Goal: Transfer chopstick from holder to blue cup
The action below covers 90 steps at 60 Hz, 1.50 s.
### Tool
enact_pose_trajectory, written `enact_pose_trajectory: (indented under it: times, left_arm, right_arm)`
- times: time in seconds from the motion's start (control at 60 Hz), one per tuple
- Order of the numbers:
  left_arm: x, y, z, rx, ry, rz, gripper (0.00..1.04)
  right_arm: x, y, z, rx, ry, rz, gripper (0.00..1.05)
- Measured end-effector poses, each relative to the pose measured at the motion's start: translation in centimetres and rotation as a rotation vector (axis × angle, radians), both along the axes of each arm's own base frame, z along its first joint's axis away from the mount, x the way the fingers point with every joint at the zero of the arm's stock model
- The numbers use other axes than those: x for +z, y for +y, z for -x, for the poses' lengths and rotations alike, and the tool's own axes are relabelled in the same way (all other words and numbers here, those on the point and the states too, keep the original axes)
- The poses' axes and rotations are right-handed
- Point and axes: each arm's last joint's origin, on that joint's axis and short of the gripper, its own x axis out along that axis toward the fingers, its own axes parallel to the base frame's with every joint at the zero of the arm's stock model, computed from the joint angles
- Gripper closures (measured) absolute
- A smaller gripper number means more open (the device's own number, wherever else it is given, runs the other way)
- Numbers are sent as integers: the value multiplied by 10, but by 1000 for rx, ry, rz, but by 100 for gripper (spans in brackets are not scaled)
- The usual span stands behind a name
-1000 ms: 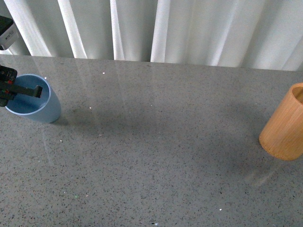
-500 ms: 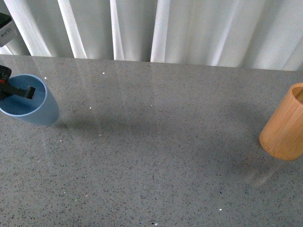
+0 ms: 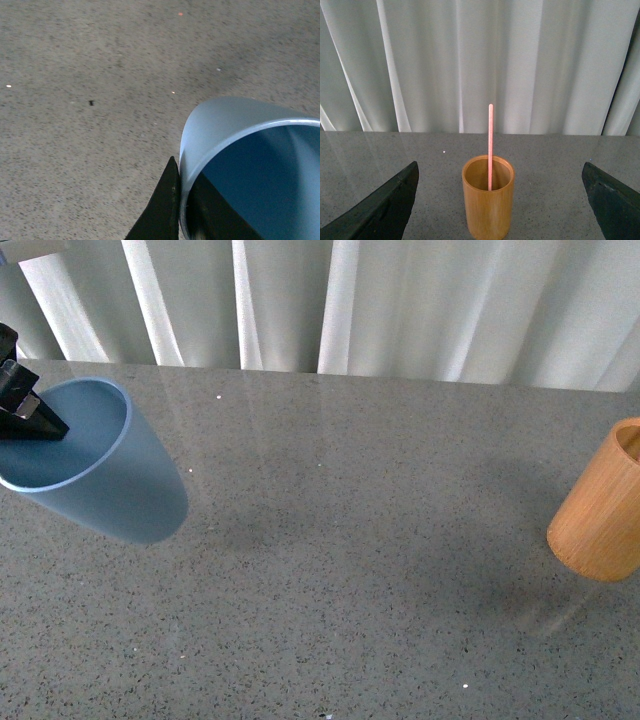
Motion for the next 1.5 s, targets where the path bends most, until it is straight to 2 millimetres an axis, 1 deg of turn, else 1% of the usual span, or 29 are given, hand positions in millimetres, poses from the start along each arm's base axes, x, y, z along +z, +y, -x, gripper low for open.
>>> enact_pose_trajectory:
  times: [0.133,0.217,0.283,0.317,0.4,0.5,0.567,0.617,0.783,0.85,0.95,1.15,1.317,1.5]
  left_arm:
    - [6,-14,9,-50,49,4,101]
    - [10,-33,11,-90,48,18,101]
    - [10,-50,12,-119,55,32,101]
    - [6,-62,13,-136,60,31,101]
    - [0,-79,15,-165,77,29,101]
    - [-12,-106,20,-210,100,28,101]
    - [-20,-119,20,-222,106,37,101]
    - [-28,-127,20,-224,113,40,101]
    - [-44,-144,15,-235,114,24,101]
    - [-46,-149,10,-235,101,16,101]
    - [-44,-158,-4,-236,60,19,101]
    - [-43,-163,-28,-245,6,-13,101]
    - [-43,-153,-45,-275,-12,-86,101]
    - [-34,-130,-64,-282,-25,-134,101]
  right_arm:
    - [0,0,0,0,0,0,10]
    - [0,0,0,0,0,0,10]
    - [0,0,0,0,0,0,10]
    - [0,0,0,0,0,0,10]
    - [0,0,0,0,0,0,10]
    - [0,0,0,0,0,0,10]
    - [0,0,0,0,0,0,10]
    - [0,0,0,0,0,0,10]
    - [0,0,0,0,0,0,10]
    - [0,0,0,0,0,0,10]
    - [0,0,0,0,0,0,10]
    - [0,0,0,0,0,0,10]
    - [0,0,0,0,0,0,10]
    - [0,0,0,0,0,0,10]
